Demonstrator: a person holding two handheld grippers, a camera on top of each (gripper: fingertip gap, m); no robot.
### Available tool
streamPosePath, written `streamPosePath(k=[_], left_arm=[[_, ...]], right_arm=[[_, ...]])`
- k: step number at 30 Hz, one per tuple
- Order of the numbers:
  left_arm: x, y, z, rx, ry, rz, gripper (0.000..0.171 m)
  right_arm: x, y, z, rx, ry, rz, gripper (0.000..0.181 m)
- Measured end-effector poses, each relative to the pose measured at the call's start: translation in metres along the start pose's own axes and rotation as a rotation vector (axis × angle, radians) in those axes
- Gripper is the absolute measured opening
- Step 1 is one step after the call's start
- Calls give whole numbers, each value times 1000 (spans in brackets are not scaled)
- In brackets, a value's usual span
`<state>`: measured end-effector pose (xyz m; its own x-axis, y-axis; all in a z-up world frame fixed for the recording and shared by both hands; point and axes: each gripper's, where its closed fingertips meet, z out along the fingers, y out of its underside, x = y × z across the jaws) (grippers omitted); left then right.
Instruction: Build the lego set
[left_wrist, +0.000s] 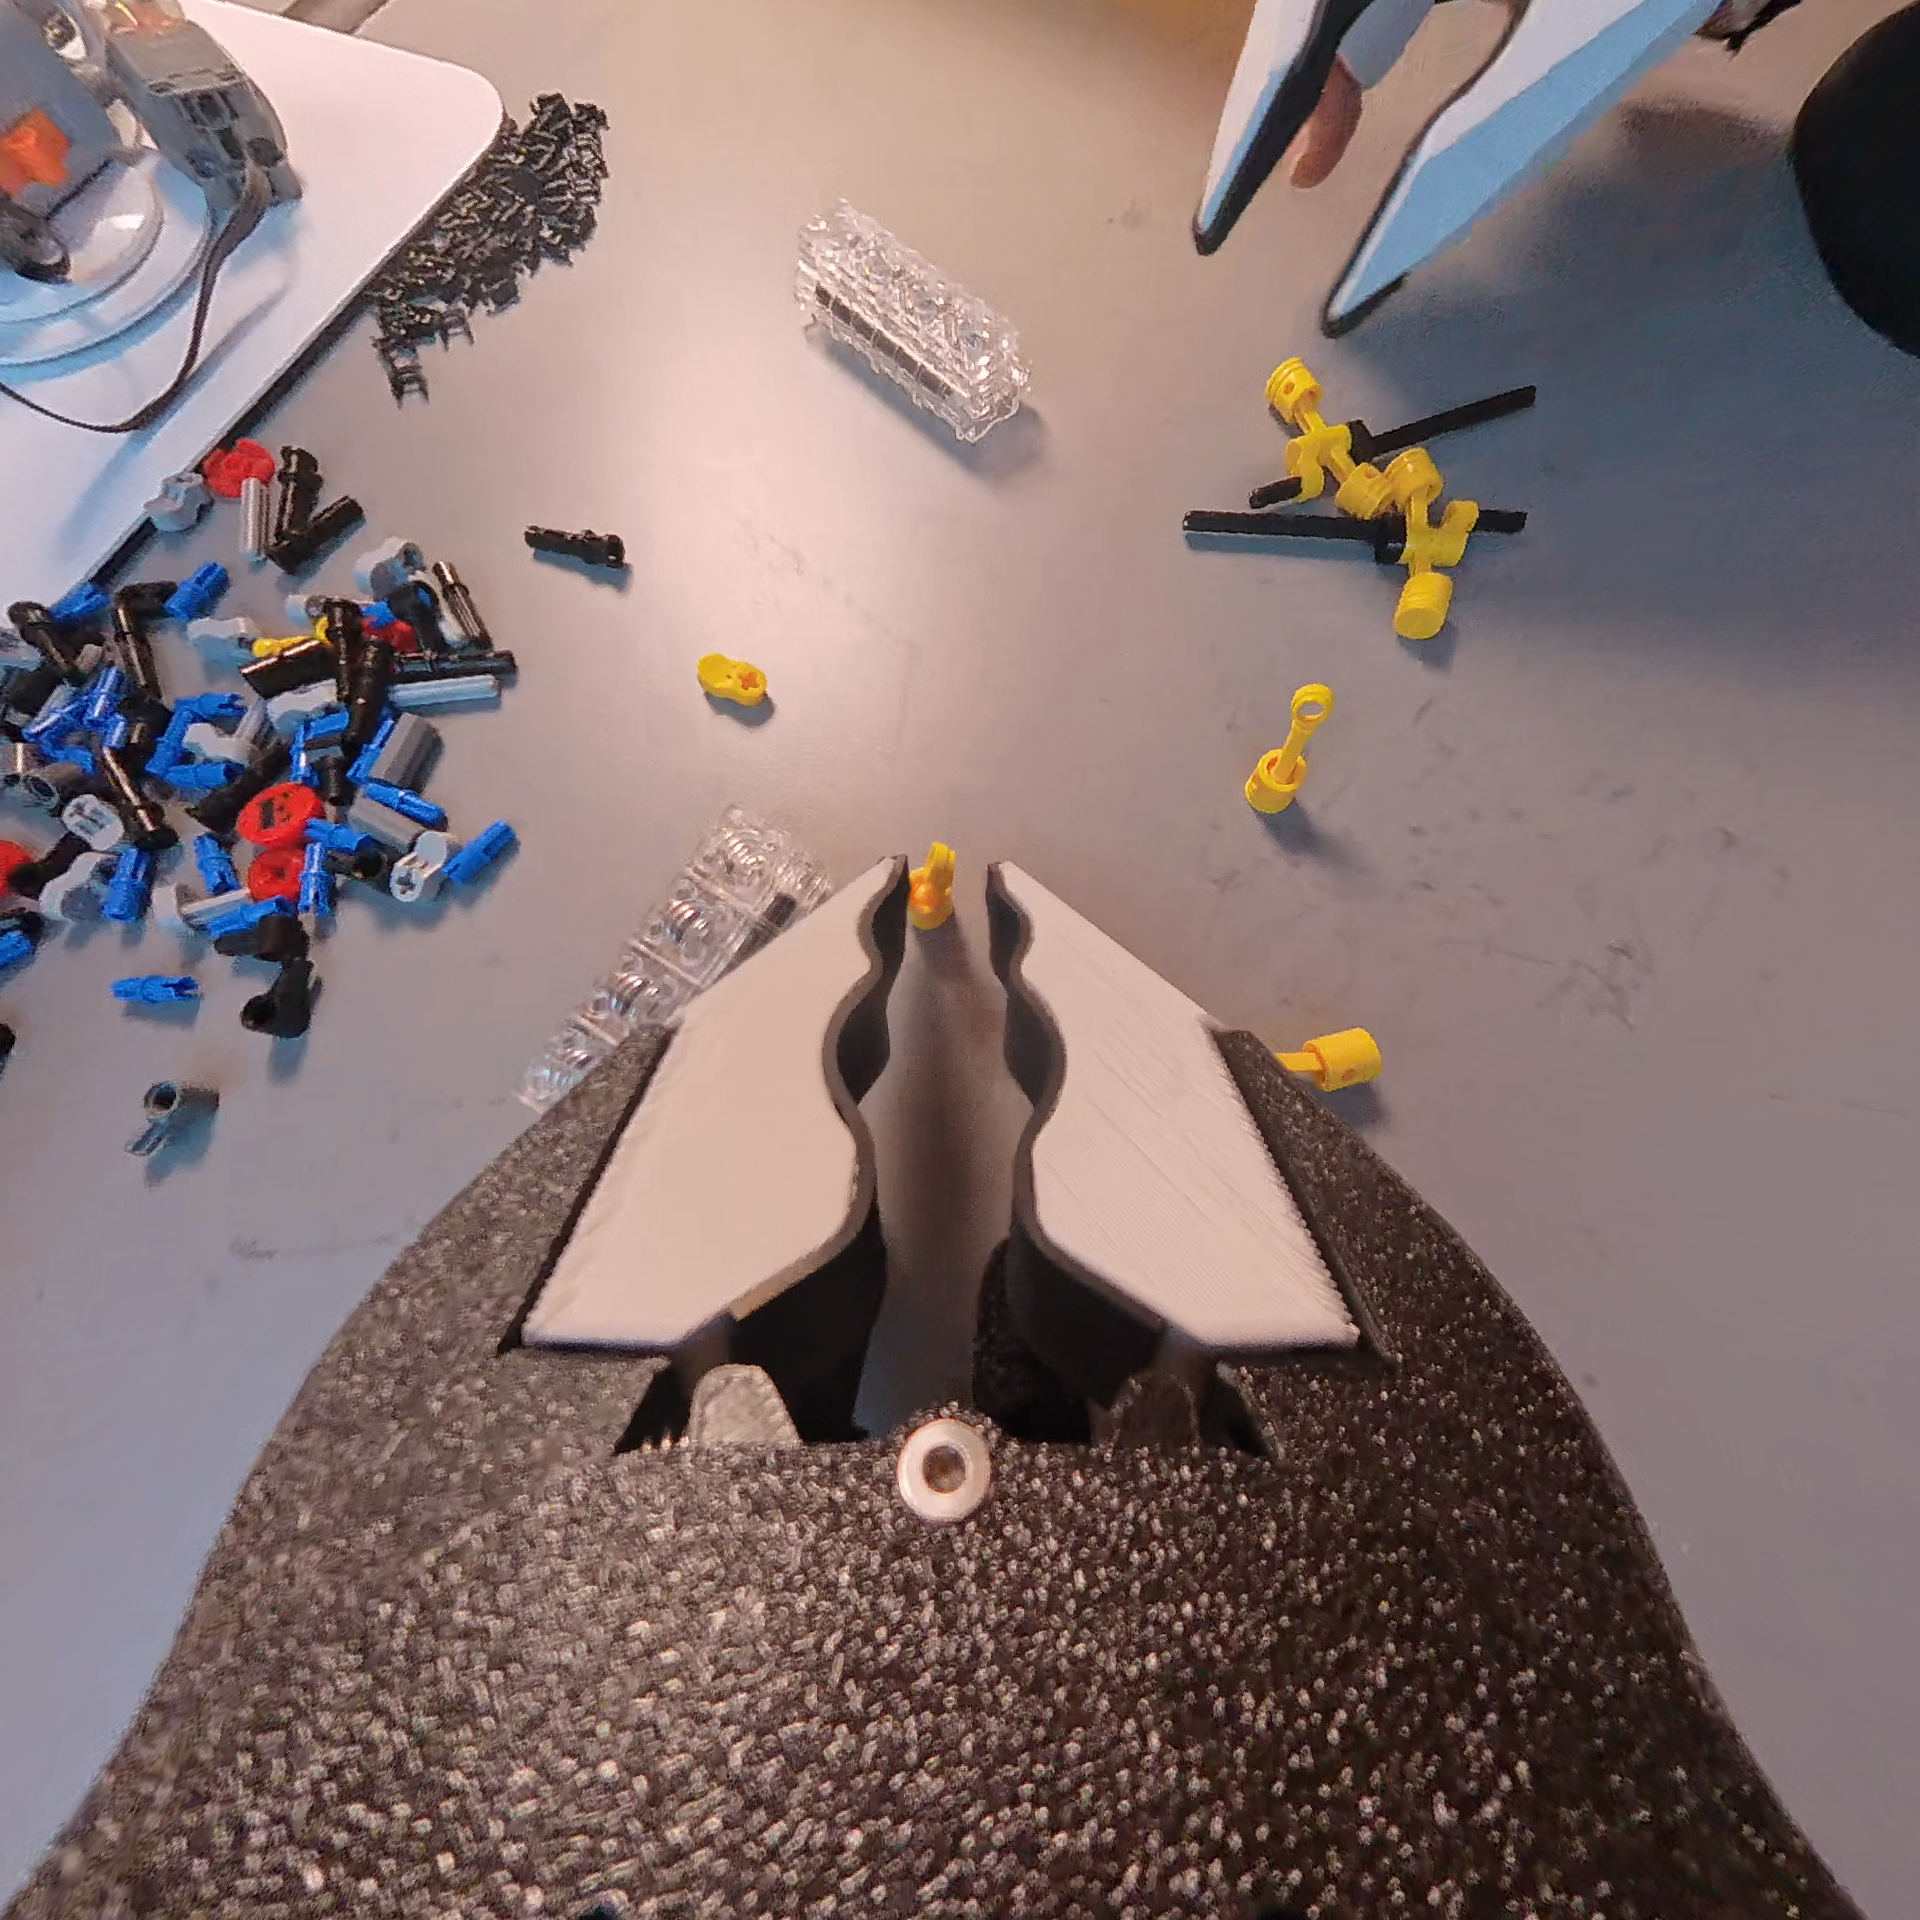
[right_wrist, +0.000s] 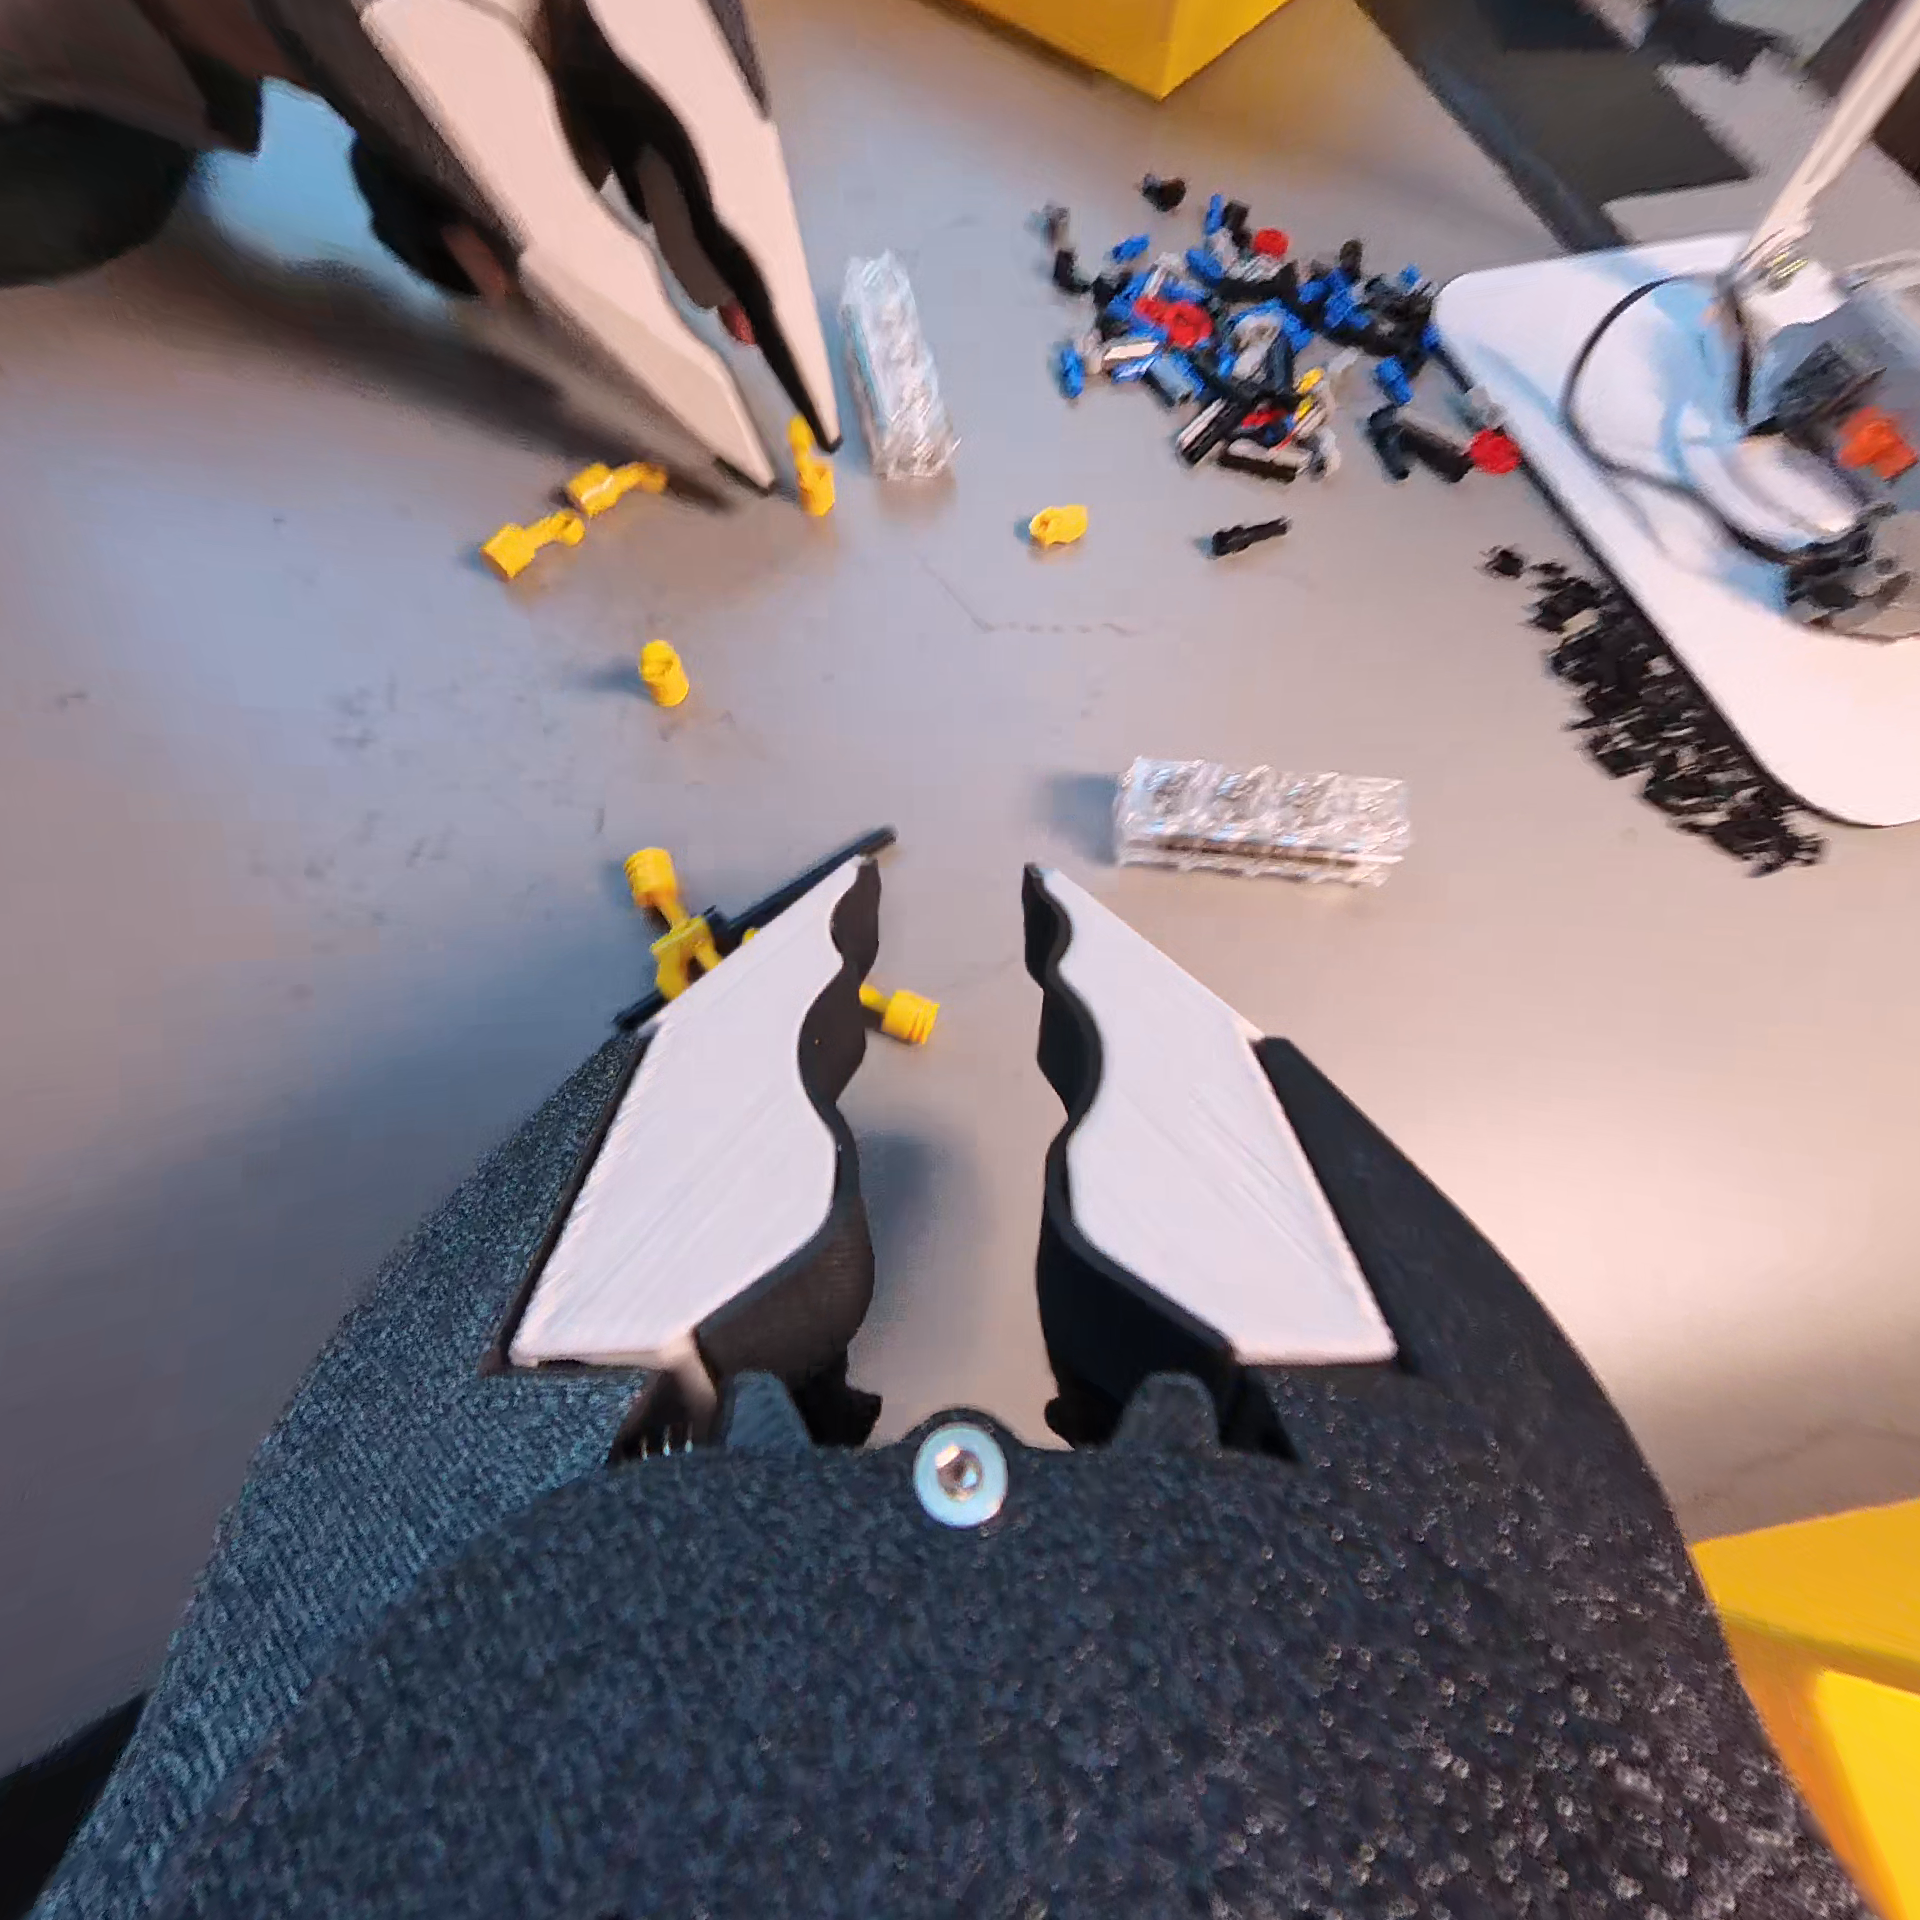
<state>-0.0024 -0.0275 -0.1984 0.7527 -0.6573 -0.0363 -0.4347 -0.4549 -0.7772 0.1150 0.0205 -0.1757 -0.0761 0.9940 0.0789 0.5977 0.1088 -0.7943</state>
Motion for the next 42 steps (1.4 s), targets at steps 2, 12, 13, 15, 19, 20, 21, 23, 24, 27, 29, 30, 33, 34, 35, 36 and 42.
streamPosePath(k=[2, 12, 13, 15, 19, 20, 21, 23, 24, 27, 29, 30, 33, 34, 35, 36, 42], left_arm=[[-4, 2, 3, -22, -26, 22, 5], [-19, 16, -13, -28, -98, -14, 6], [-20, 17, -14, -27, -103, -17, 7], [-22, 18, -15, -27, -115, -20, 11], [-25, 16, -20, -8, -128, -37, 19], [-26, 14, -21, 4, -127, -45, 21], [-26, 12, -23, 14, -128, -50, 22], [-27, 7, -27, 38, -145, -46, 22], [-27, 4, -28, 52, -153, -41, 22], [-22, -4, -29, 96, -150, -37, 22], [-15, -7, -27, 111, -124, -29, 22], [-10, -8, -25, 113, -109, -18, 21], [3, -12, -20, 120, -70, 28, 21], [8, -13, -19, 122, -57, 41, 21], [12, -14, -17, 125, -44, 51, 21], [16, -14, -16, 127, -28, 60, 21], [42, -17, -9, 126, 52, 121, 21]], right_arm=[[-10, 12, 0, -62, -59, -4, 32], [-27, 27, 0, -165, -103, -85, 35], [-27, 28, 0, -174, -101, -89, 35], [-26, 29, -1, -175, -96, -90, 34], [-23, 34, -6, -181, -99, -64, 31], [-22, 35, -8, -187, -95, -61, 31], [-22, 37, -8, -194, -97, -59, 30], [-27, 37, -9, -202, -107, -70, 28], [-29, 37, -10, -208, -114, -73, 28], [-32, 40, -8, -241, -109, -83, 23], [-32, 44, -5, -270, -104, -93, 19], [-33, 43, -5, -266, -108, -90, 12], [-29, 45, -6, -270, -92, -87, 5], [-28, 46, -7, -269, -91, -82, 4], [-27, 46, -7, -266, -91, -78, 4], [-26, 47, -8, -264, -89, -76, 4], [-18, 44, -12, -240, -53, -72, 4]])
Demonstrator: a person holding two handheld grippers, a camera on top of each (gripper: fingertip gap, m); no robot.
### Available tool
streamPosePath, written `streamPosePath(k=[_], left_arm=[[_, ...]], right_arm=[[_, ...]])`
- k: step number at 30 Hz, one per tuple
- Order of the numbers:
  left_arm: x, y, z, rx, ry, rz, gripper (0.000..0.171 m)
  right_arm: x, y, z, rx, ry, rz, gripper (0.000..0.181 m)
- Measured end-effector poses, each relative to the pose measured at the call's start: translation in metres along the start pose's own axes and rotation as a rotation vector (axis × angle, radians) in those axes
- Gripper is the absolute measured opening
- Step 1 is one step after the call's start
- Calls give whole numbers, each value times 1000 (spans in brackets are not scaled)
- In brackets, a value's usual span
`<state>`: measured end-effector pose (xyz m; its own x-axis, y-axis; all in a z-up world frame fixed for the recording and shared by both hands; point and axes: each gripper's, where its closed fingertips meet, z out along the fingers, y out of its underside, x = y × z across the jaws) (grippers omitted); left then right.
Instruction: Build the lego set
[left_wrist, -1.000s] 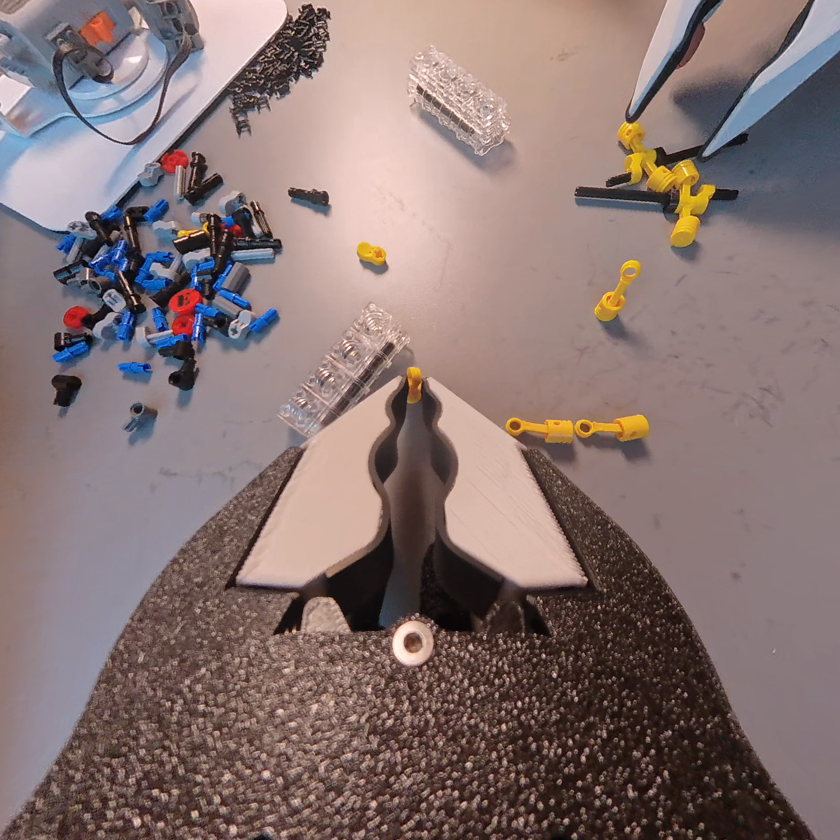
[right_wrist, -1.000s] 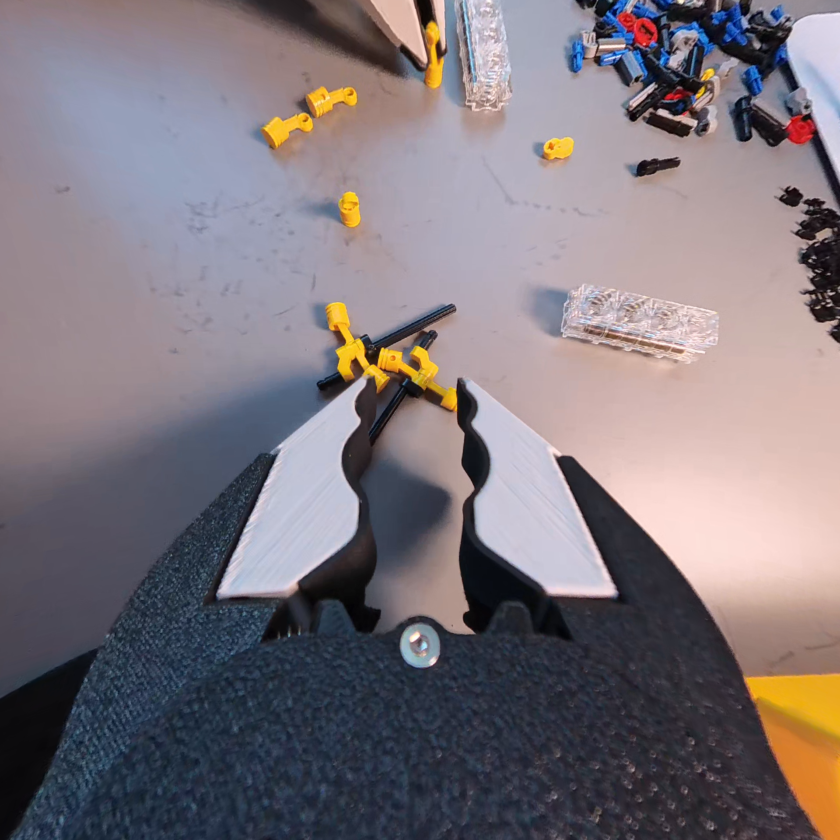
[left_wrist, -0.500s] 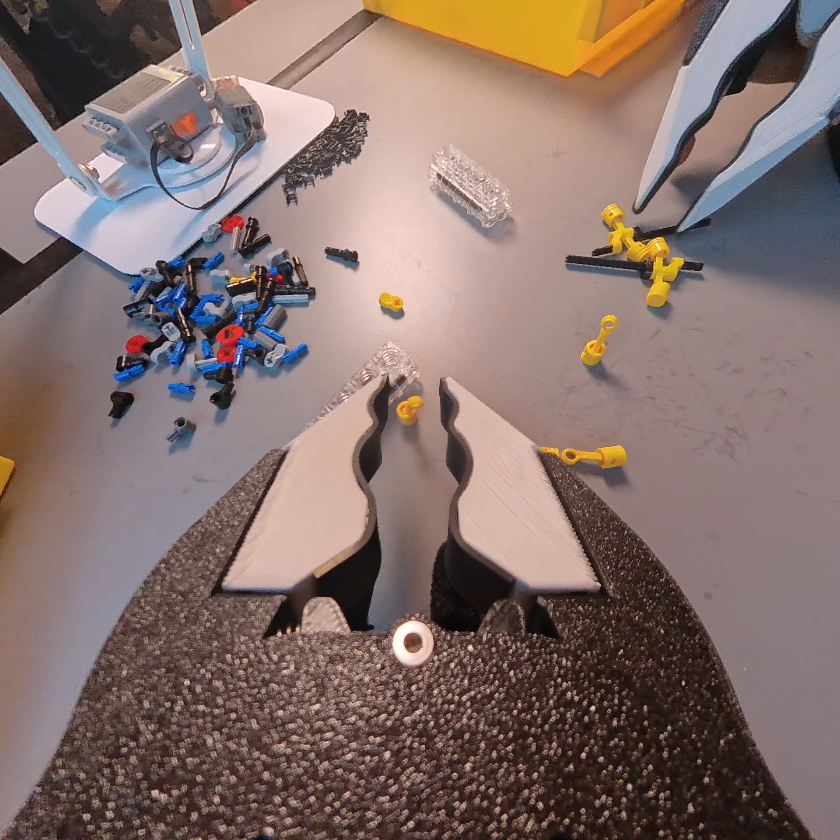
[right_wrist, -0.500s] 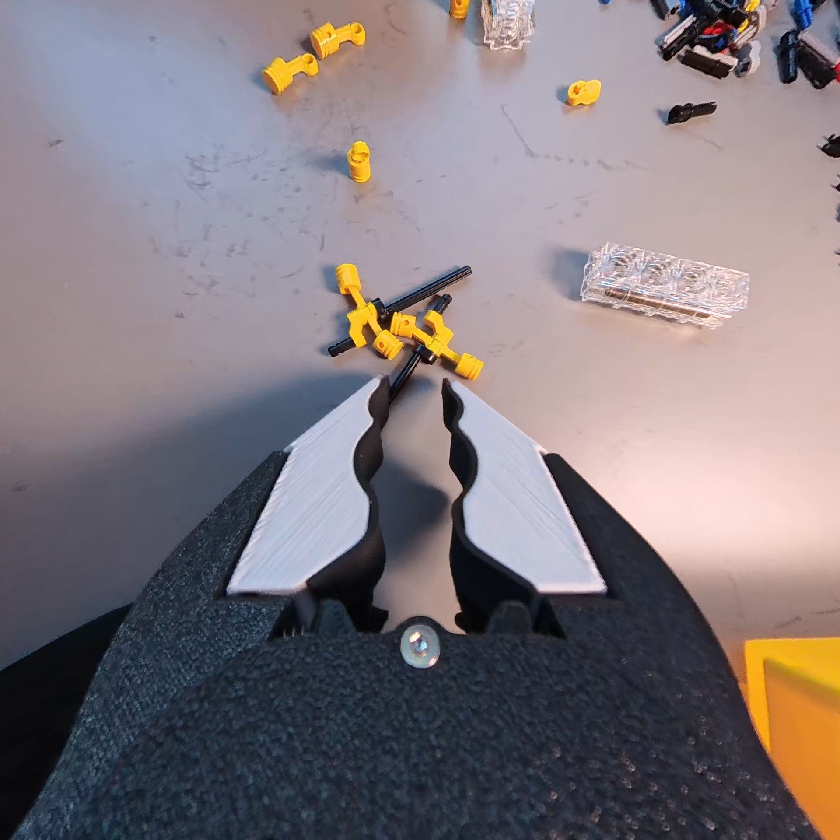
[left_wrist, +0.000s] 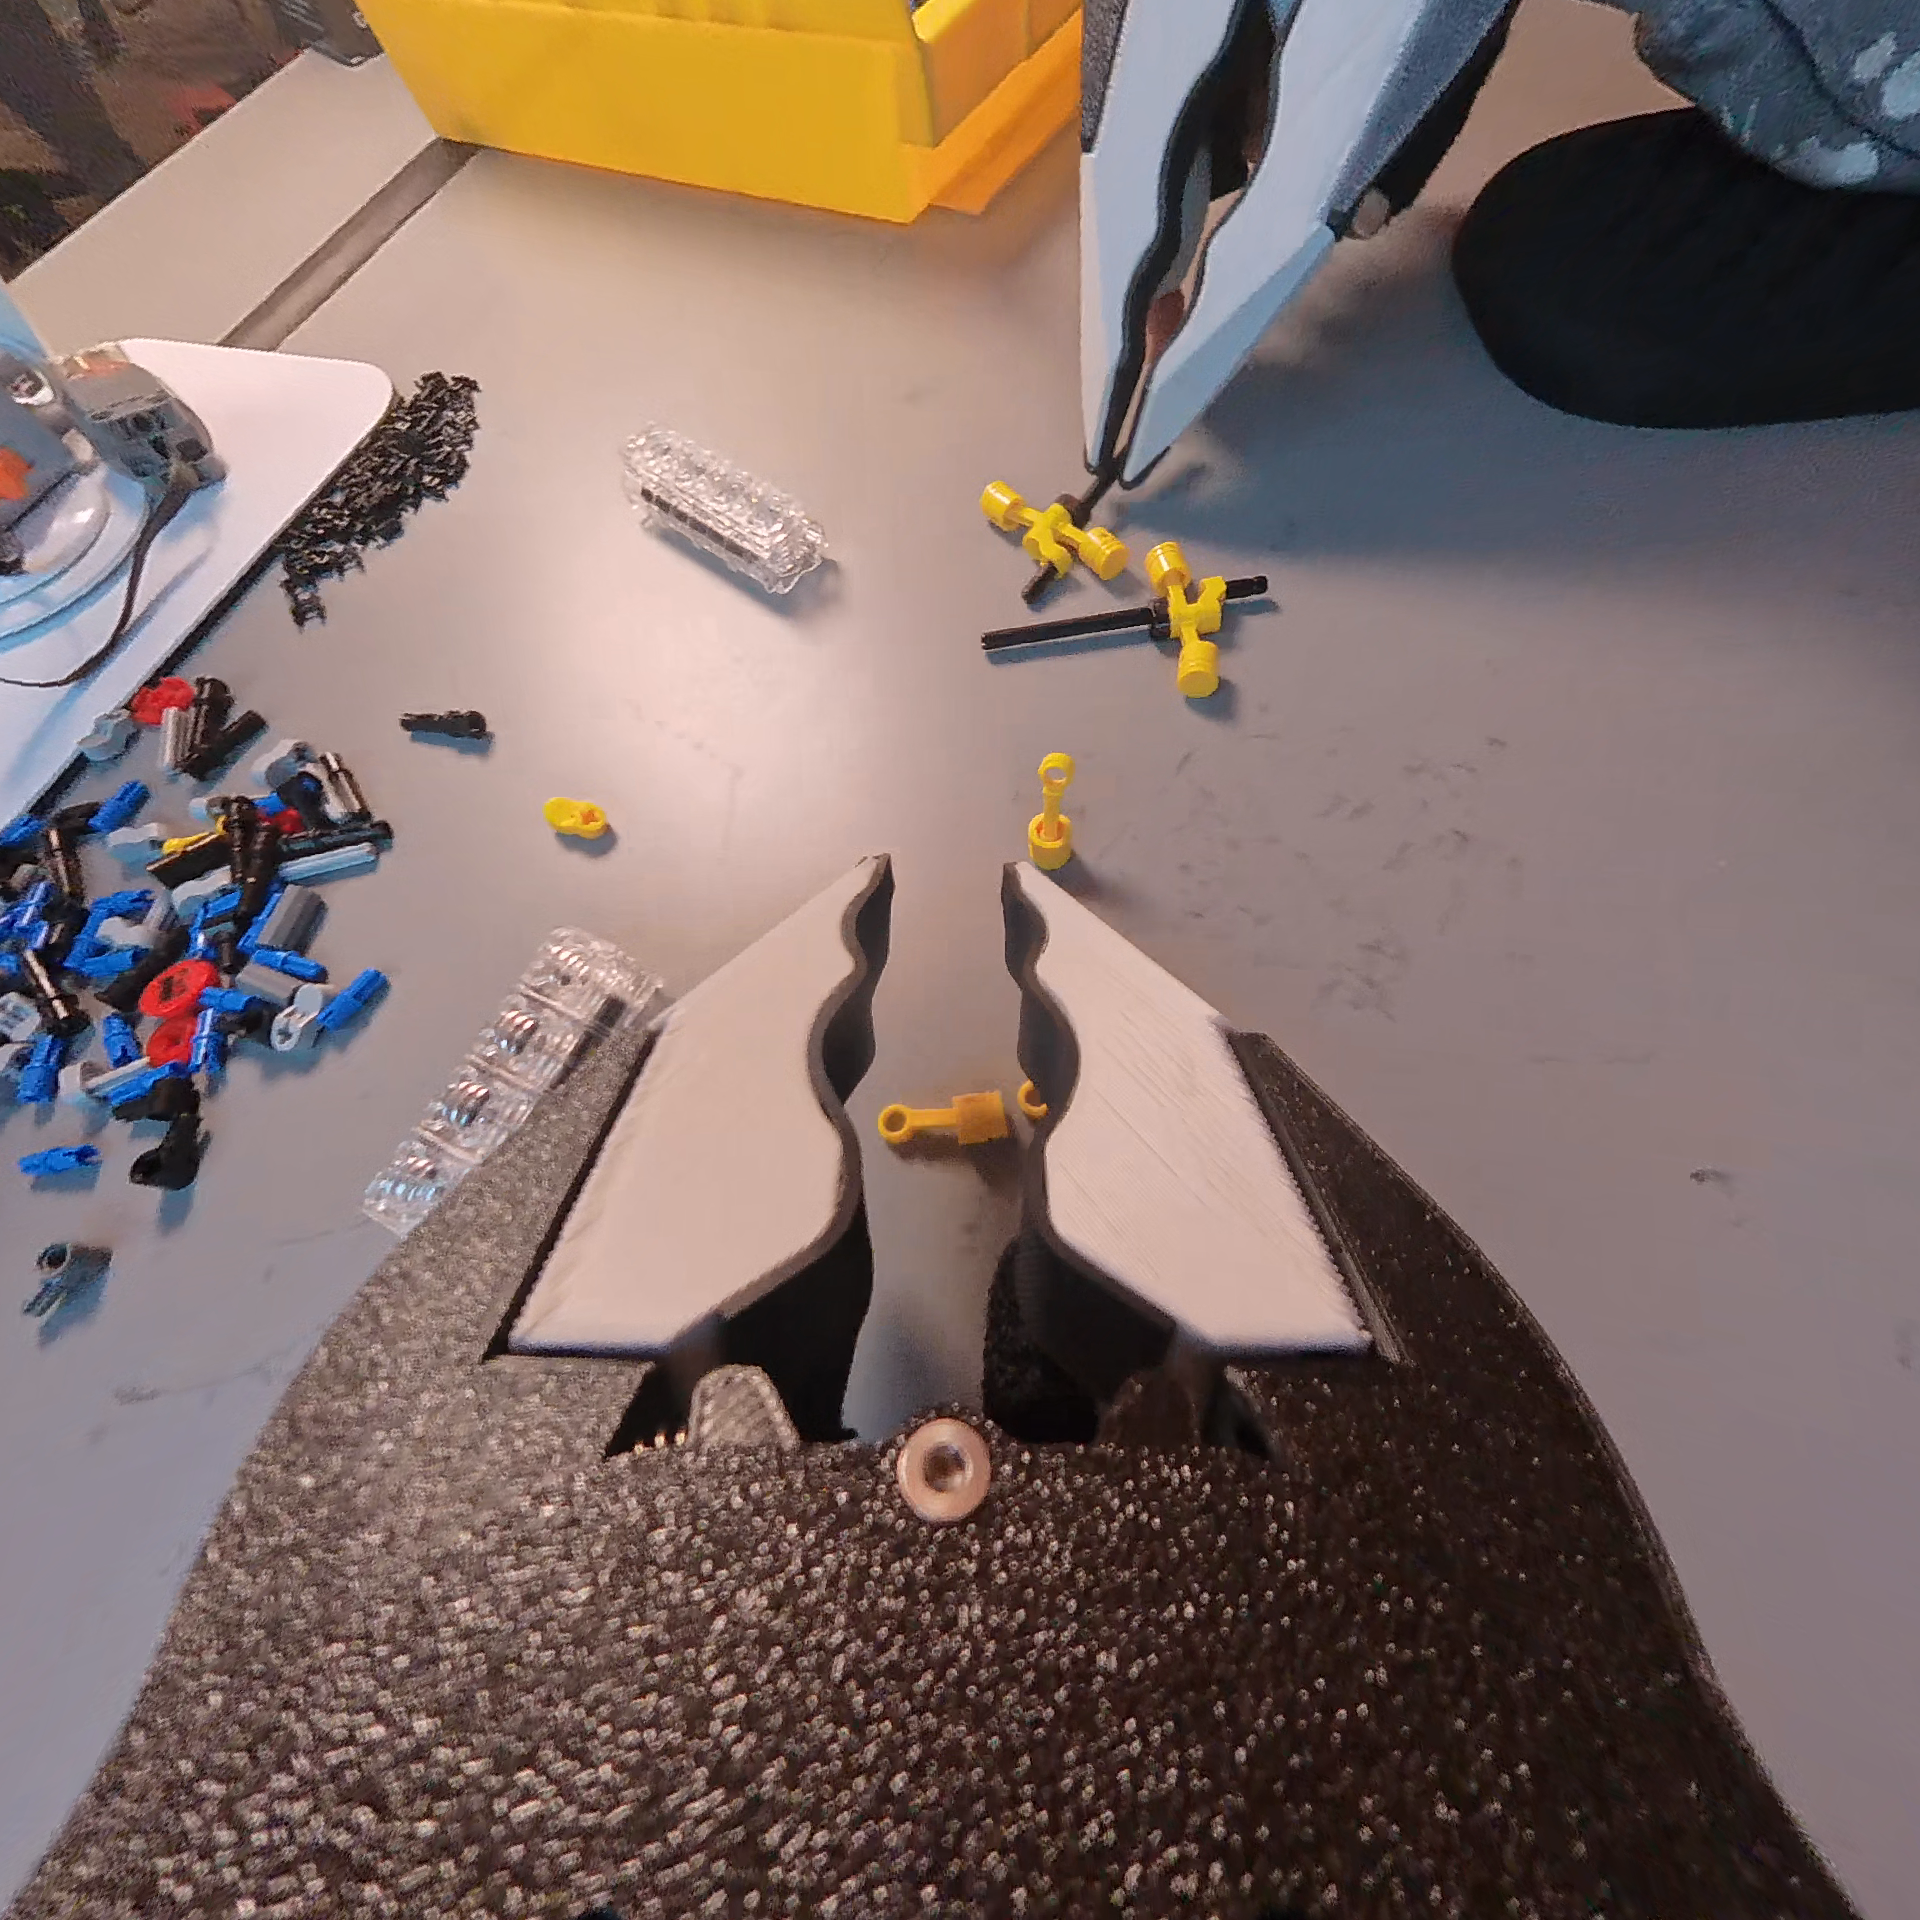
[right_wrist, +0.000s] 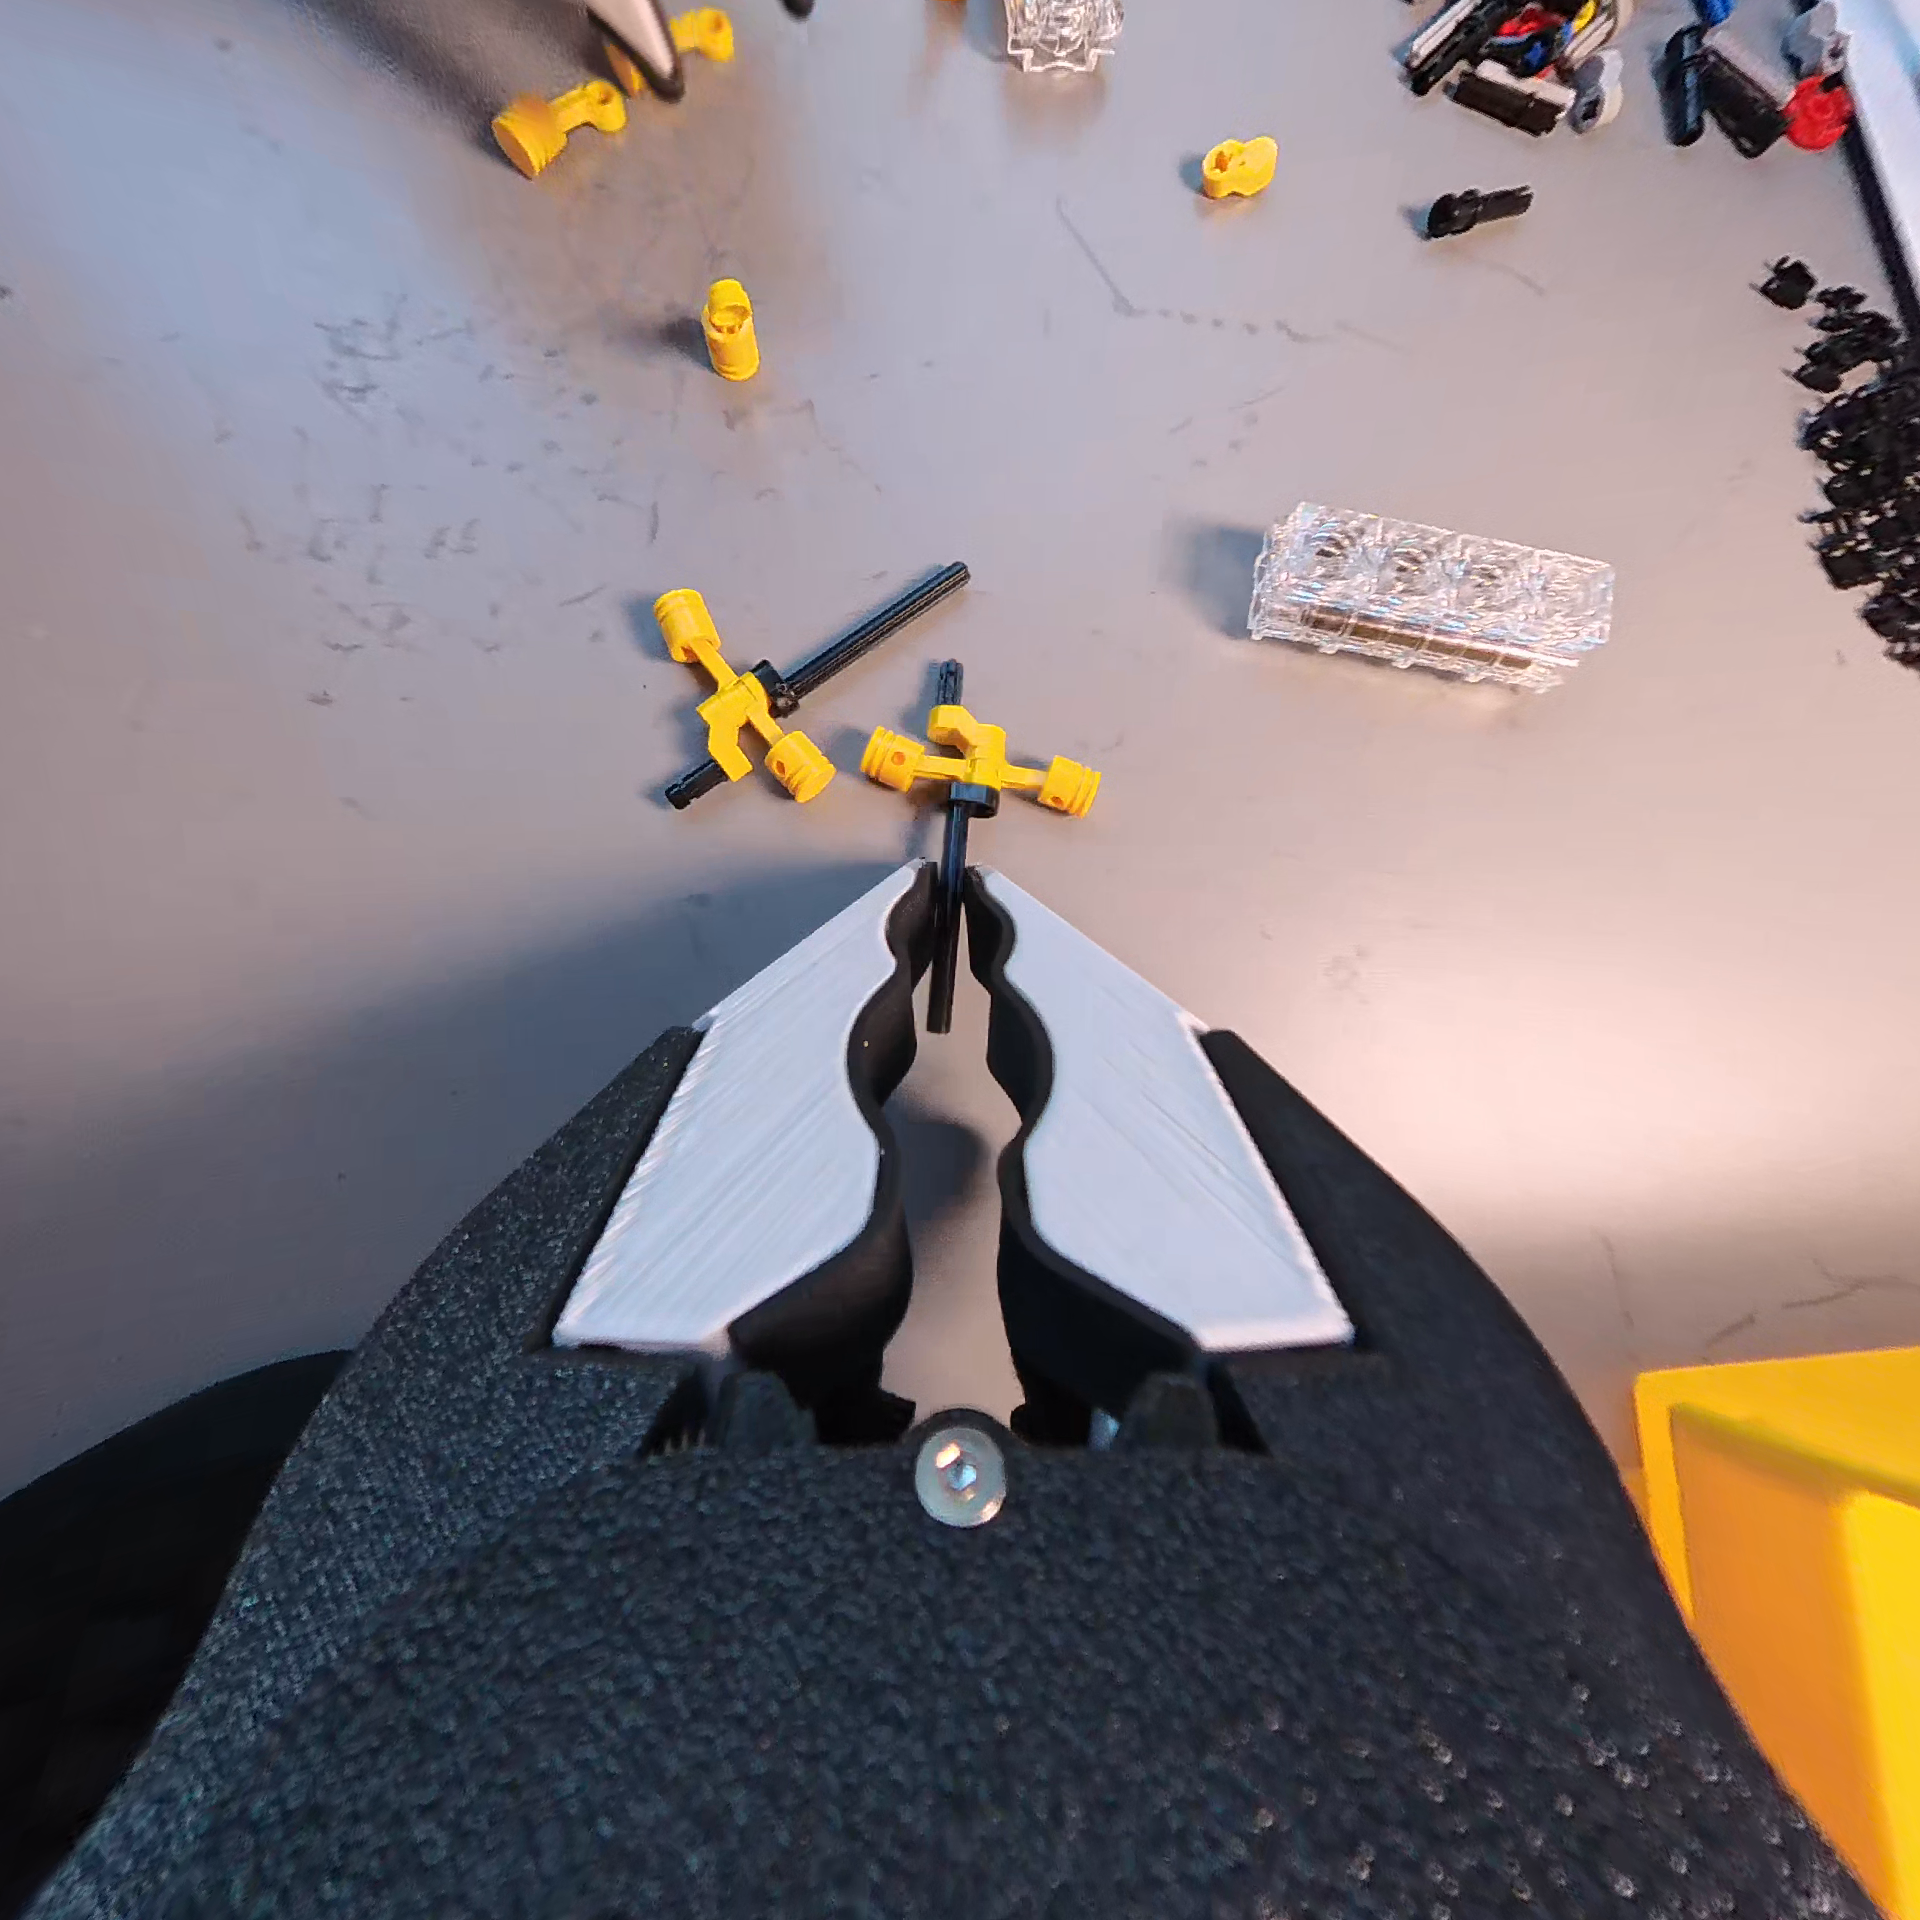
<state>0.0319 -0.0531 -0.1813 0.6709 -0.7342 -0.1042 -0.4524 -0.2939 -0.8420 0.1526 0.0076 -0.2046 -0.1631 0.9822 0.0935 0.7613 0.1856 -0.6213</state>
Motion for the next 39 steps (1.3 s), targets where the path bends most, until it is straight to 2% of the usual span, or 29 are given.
streamPosePath(k=[11, 14, 18, 22, 26, 35, 37, 39], left_arm=[[19, 0, 19, -53, 38, 82, 20], [14, 4, 21, -91, -3, 128, 13], [6, 8, 21, -110, -51, 129, 5], [-8, 5, 16, -86, -102, 67, 6], [-13, 1, 12, -49, -109, 24, 8], [1, -7, 11, -8, -50, 40, 8], [3, -8, 9, -5, -52, 59, 8], [6, -10, 9, 4, -40, 58, 8]], right_arm=[[11, 20, -7, -57, 46, 42, 5], [12, 18, -6, -53, 55, 37, 5], [17, 8, -11, 0, 89, 35, 23], [-4, -12, -16, 94, -14, 24, 25], [-32, -11, -6, 39, -121, -30, 25], [-45, -20, 13, 46, -167, -58, 27], [-45, -21, 14, 37, -148, -70, 23], [-44, -21, 15, 26, -137, -69, 13]])
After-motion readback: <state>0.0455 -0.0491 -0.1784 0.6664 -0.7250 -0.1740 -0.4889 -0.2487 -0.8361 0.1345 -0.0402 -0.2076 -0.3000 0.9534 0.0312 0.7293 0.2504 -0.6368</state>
